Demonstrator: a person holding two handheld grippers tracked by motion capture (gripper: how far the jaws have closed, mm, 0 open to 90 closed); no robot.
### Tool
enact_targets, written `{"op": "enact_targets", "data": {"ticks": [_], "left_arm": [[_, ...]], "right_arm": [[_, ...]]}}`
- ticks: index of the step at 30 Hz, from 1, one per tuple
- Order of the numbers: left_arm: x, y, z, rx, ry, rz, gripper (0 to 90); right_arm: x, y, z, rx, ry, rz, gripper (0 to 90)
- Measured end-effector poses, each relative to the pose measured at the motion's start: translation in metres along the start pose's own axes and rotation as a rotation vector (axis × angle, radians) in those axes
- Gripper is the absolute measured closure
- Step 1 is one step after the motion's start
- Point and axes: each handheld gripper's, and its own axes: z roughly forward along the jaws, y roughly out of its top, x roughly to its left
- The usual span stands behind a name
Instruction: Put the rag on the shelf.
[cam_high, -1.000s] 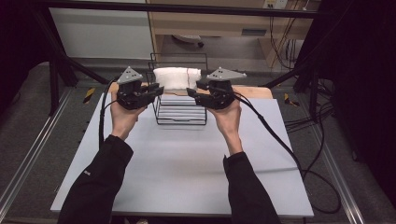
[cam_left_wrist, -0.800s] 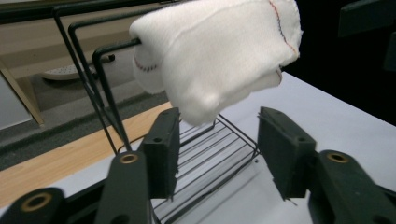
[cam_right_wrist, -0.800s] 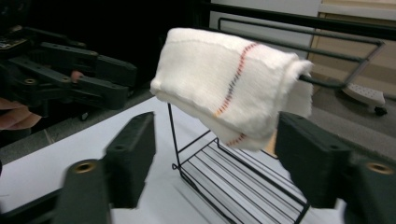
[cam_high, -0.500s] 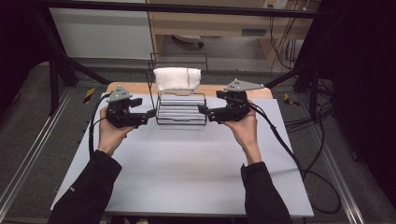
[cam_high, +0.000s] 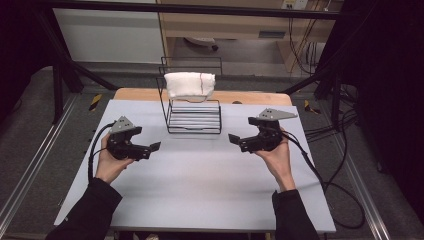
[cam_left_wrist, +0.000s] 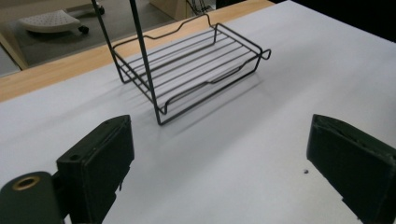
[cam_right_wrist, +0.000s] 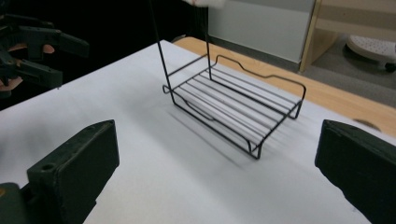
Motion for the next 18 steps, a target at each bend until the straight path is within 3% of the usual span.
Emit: {"op": "enact_targets", "data": {"ticks": [9, 18], "left_arm": [[0.002, -0.038, -0.003, 0.039, 0.002, 0.008, 6.9], [0.003, -0.065, -0.008, 0.061, -0.007, -0.009, 7.1]], "right_arm": [[-0.008, -0.043, -0.014, 0.033, 0.013, 0.006, 0.3], [-0.013, -0.084, -0.025, 0.076, 0.027, 0.028, 0.3]]}}
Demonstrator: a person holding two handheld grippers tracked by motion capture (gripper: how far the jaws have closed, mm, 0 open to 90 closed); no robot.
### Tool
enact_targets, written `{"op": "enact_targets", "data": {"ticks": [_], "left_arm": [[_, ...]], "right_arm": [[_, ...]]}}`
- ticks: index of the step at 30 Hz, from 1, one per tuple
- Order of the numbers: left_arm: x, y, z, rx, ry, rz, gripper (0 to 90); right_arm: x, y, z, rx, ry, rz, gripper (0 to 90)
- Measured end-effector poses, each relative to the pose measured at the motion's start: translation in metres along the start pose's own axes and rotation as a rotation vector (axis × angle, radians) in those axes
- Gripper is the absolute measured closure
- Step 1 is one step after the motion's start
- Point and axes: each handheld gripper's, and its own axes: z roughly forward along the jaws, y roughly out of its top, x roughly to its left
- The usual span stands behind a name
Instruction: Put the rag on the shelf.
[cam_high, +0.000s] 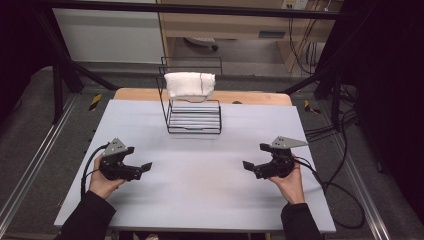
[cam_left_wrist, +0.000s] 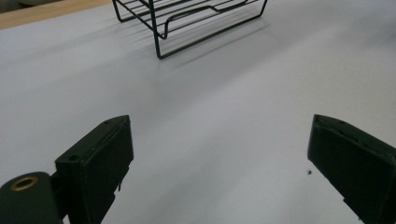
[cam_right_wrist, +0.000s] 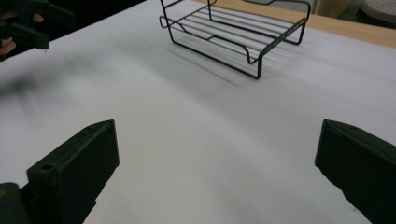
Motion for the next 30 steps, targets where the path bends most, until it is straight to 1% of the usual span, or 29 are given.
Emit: {"op": "enact_targets", "data": {"ticks": [1, 5, 7, 12, 14, 16, 18, 19, 20, 22, 27, 30], "left_arm": [[0.0, -0.003, 0.0, 0.002, -0.001, -0.002, 7.1], [0.001, -0.015, -0.004, 0.01, -0.008, -0.005, 7.5], [0.001, -0.02, -0.006, 0.009, -0.005, -0.016, 7.5], [0.006, -0.028, -0.01, -0.002, 0.006, -0.036, 7.5], [0.007, -0.031, -0.01, 0.003, 0.008, -0.038, 7.5], [0.008, -0.034, -0.01, 0.009, 0.008, -0.03, 7.5], [0.007, -0.037, -0.009, 0.006, 0.003, -0.038, 7.5], [0.008, -0.037, -0.01, 0.012, 0.005, -0.032, 7.5], [0.008, -0.038, -0.01, 0.011, 0.004, -0.034, 7.5], [0.008, -0.039, -0.01, 0.006, 0.005, -0.036, 7.5], [0.008, -0.041, -0.01, 0.013, 0.005, -0.036, 7.5], [0.007, -0.041, -0.01, 0.008, 0.004, -0.039, 7.5]], "right_arm": [[-0.001, -0.004, -0.001, 0.005, -0.002, -0.001, 0.3], [-0.005, -0.02, -0.005, 0.021, 0.0, 0.018, 0.3], [-0.007, -0.028, -0.008, 0.02, -0.003, 0.03, 0.3], [-0.012, -0.046, -0.015, 0.024, -0.007, 0.047, 0.3], [-0.014, -0.051, -0.018, 0.031, -0.011, 0.054, 0.3], [-0.015, -0.054, -0.02, 0.034, -0.019, 0.063, 0.2], [-0.016, -0.056, -0.021, 0.029, -0.018, 0.066, 0.2], [-0.016, -0.057, -0.022, 0.029, -0.019, 0.071, 0.3], [-0.017, -0.059, -0.022, 0.029, -0.021, 0.069, 0.2], [-0.017, -0.06, -0.024, 0.028, -0.02, 0.079, 0.3], [-0.018, -0.062, -0.024, 0.033, -0.025, 0.079, 0.3], [-0.018, -0.062, -0.024, 0.039, -0.028, 0.072, 0.3]]}}
